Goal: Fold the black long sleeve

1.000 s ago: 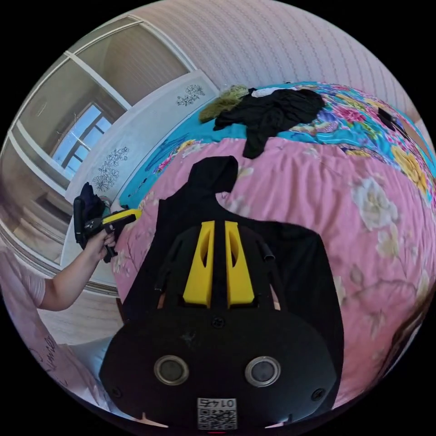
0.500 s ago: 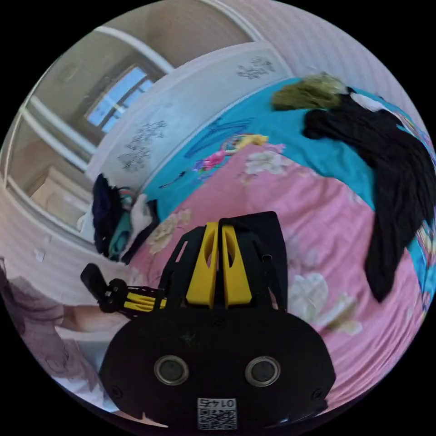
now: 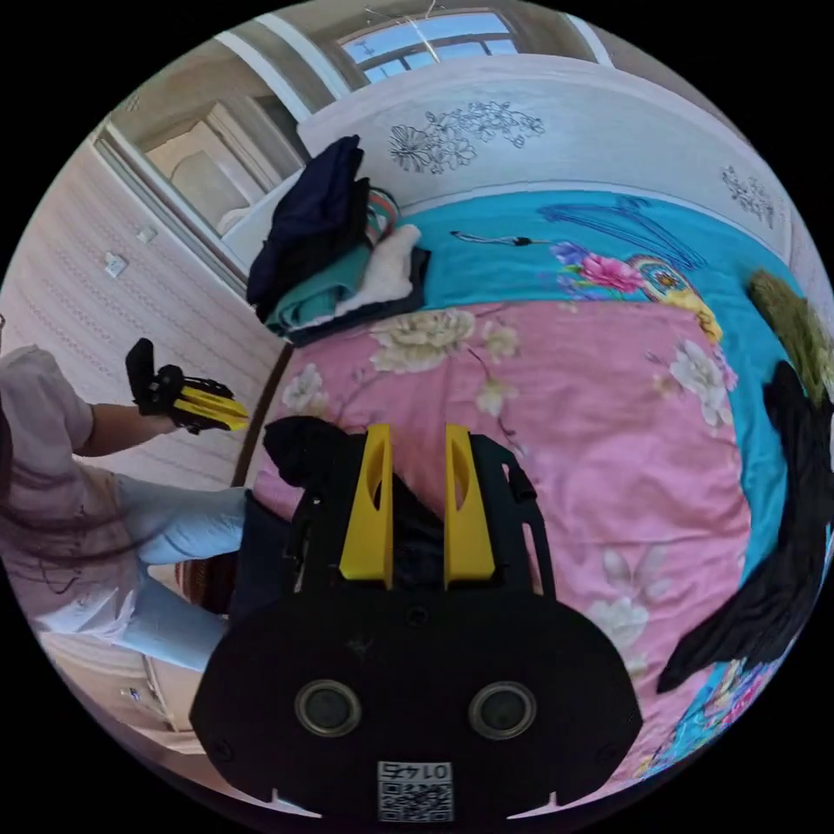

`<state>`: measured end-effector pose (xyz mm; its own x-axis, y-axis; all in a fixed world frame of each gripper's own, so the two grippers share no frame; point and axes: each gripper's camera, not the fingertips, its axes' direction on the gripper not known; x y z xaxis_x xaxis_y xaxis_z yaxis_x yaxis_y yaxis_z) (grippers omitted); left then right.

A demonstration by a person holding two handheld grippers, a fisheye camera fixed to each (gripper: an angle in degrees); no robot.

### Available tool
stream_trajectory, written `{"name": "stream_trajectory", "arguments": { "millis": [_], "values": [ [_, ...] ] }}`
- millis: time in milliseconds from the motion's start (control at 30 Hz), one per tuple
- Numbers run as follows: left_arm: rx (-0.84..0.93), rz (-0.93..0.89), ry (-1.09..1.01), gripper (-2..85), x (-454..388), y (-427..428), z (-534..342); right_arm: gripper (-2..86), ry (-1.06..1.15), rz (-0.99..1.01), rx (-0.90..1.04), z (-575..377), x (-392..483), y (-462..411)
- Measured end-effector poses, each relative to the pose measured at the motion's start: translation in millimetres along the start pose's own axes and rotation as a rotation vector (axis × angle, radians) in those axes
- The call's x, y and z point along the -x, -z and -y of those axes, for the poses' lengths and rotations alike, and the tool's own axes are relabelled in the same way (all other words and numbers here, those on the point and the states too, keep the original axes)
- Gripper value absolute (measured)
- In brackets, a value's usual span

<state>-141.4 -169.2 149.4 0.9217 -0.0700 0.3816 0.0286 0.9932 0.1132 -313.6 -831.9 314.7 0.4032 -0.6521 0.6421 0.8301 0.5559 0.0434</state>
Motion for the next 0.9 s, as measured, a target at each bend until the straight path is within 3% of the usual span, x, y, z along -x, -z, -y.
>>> {"name": "stream_trajectory", "arguments": {
  "millis": [67,200,367,500,667,900],
  "values": [
    [0.081,0.030,-0.014,5.4,6.7,-11.8,-8.9,9.1,-0.041,-0.164,0.123,-10.6,-15.2,-33.3],
    [0.252,0.109,-0.102,7.6,6.6,-48.3,-33.9,6.9,-0.081,-0.219,0.303,-19.9,-32.1,-88.3],
    [0.208,0.105,-0.095,3.3,28.9,-37.0,-32.7,-0.1,-0.069,-0.281,0.225,-10.7,-31.4,-104.0],
    [0.171,-0.164,-0.020,-0.6,72.0,20.4,-27.1,-0.5,-0.096,-0.290,0.134,-0.2,-39.8,-92.9],
    [0.011,-0.672,0.313,-0.9,158.5,65.0,-35.6,-0.5,-0.155,-0.241,0.077,11.8,-63.0,-93.7],
    [-0.025,-0.222,0.570,-0.2,226.7,59.3,-40.8,-0.4,-0.246,-0.287,0.136,29.0,-87.0,-138.4]
  ]
}}
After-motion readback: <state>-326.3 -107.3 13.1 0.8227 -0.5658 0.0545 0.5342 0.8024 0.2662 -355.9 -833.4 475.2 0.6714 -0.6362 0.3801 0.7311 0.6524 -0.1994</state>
